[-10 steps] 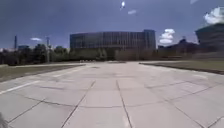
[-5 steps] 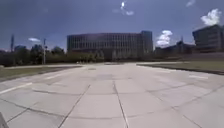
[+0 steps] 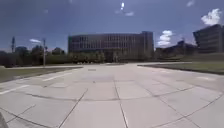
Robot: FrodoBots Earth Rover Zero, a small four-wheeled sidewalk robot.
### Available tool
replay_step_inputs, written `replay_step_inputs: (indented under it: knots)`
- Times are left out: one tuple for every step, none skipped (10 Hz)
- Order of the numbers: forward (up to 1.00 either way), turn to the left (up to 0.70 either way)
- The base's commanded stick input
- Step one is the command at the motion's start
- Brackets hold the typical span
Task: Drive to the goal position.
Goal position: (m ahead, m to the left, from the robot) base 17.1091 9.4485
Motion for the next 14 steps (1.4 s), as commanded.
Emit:
replay_step_inputs:
  knots:
    - [0.5, -0.5]
    - [0.5, 0.0]
    - [0.5, 0.0]
    - [0.5, 0.0]
    - [0.5, 0.0]
    - [0.5, 0.0]
    - [0.5, 0.0]
    - [0.5, 0.0]
    - [0.5, 0.0]
    - [0.5, 0.0]
    - [0.5, 0.0]
    - [0.5, 0.0]
    - [0.5, 0.0]
    - [0.5, 0.0]
